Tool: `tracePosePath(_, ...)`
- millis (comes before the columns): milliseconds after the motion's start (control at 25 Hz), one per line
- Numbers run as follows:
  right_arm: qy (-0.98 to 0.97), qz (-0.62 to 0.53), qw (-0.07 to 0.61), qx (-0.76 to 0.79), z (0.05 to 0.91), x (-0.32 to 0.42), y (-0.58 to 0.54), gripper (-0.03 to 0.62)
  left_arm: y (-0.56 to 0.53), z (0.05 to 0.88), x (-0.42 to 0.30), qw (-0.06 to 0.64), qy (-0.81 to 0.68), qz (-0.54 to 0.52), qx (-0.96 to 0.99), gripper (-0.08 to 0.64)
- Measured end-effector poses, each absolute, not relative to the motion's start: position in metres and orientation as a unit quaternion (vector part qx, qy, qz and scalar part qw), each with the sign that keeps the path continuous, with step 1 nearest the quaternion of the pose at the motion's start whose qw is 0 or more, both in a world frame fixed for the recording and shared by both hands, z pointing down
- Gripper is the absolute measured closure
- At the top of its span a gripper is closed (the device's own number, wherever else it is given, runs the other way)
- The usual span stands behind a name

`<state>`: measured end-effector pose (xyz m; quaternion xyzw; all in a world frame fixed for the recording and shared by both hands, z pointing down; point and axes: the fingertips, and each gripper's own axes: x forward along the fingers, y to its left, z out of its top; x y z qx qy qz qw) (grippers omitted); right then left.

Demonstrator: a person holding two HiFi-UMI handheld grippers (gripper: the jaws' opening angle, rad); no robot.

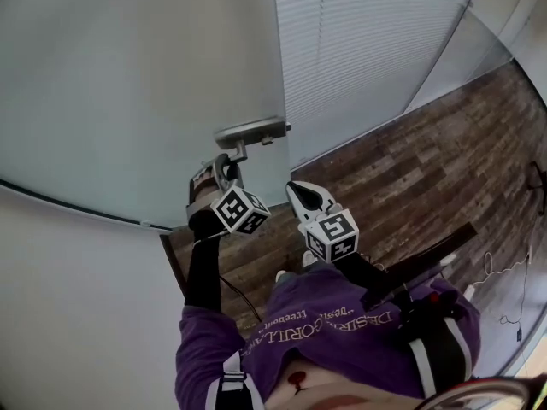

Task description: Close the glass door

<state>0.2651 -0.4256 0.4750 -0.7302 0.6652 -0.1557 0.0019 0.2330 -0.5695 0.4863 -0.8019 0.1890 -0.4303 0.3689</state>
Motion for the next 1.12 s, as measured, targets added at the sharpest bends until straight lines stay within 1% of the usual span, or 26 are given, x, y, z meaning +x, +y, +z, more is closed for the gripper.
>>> tracePosePath(560, 0.650, -0.169, 0.018, -0.741, 0.476, 0.289, -0.420, 0.601, -0.604, 0.484, 0.256, 0.349, 0.209, -0.447, -0.797, 0.437)
tracePosePath(1120, 0.626, -0.158, 0.026, -0.763, 0.468, 0.302, -0.462, 0.601, -0.642, 0.490, 0.285, 0.362, 0.210, -0.435, -0.798, 0.437)
